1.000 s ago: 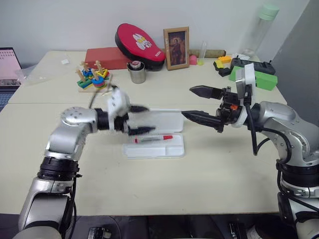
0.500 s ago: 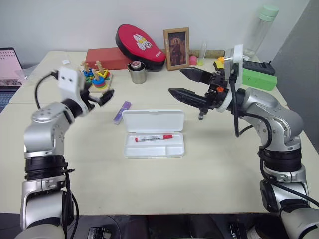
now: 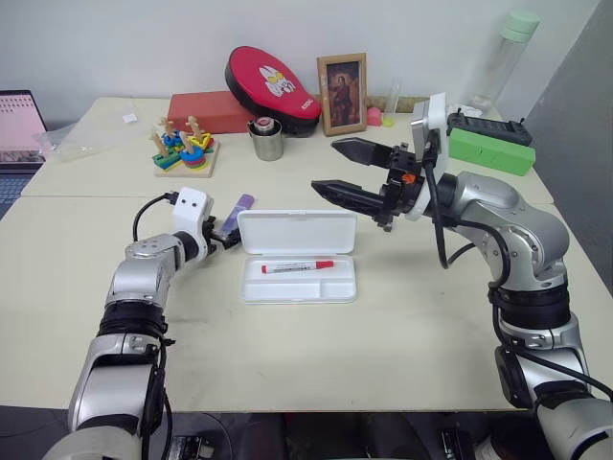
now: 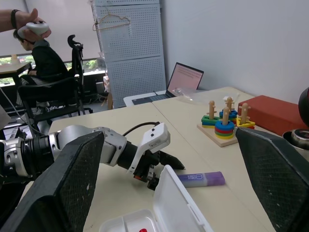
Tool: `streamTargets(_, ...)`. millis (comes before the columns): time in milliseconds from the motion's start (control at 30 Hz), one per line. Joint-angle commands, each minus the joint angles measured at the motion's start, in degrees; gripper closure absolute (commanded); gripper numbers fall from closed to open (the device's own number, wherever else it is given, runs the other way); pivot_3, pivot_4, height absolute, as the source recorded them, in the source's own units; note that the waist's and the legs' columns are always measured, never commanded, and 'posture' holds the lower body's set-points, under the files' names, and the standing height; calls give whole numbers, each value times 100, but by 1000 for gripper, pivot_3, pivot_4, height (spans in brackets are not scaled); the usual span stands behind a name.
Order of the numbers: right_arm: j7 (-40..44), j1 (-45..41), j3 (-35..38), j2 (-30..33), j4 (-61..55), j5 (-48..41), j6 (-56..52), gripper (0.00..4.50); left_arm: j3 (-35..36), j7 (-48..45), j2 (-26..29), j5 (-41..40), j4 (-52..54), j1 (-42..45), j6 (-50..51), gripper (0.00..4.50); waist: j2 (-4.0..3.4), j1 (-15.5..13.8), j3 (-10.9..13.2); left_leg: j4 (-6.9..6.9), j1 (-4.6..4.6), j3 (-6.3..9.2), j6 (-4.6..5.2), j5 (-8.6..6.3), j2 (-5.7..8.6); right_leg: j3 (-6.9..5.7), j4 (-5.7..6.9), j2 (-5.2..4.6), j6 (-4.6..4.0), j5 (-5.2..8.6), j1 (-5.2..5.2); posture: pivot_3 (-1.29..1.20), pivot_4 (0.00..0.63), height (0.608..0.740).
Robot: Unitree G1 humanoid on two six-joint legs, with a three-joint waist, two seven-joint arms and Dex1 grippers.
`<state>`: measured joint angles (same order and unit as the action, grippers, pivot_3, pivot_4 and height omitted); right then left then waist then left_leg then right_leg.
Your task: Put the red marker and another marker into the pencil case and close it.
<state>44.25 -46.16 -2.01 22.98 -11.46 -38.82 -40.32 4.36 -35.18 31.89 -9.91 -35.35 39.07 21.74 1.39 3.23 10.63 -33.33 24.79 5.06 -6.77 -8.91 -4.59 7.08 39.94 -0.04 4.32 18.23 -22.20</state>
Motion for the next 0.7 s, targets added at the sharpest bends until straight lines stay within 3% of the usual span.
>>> streamTargets(33,-35,-77,68,33,-260,27,81,0,-36,53,-68,157,-361,150,-218,512,0,-1,0,0,0,1,0,0,0,0,0,0,0,0,1,0,150,740)
streamTargets(500,-8,-126,68,-12,-128,61,195,0,95,89,-41,167,-638,271,-460,3250,0,2,0,-3,0,1,0,0,0,0,1,0,0,0,2,0,150,740)
streamTargets(600,17,-133,64,-31,-90,81,230,0,273,161,-30,40,-609,298,-546,3292,0,3,0,-3,0,2,0,0,0,-1,2,0,0,0,2,0,150,740)
streamTargets(700,62,-131,143,24,-80,68,251,0,1106,91,-25,-789,263,494,-868,3292,0,2,0,-3,2,3,0,0,-1,-2,2,0,0,0,-1,0,150,740)
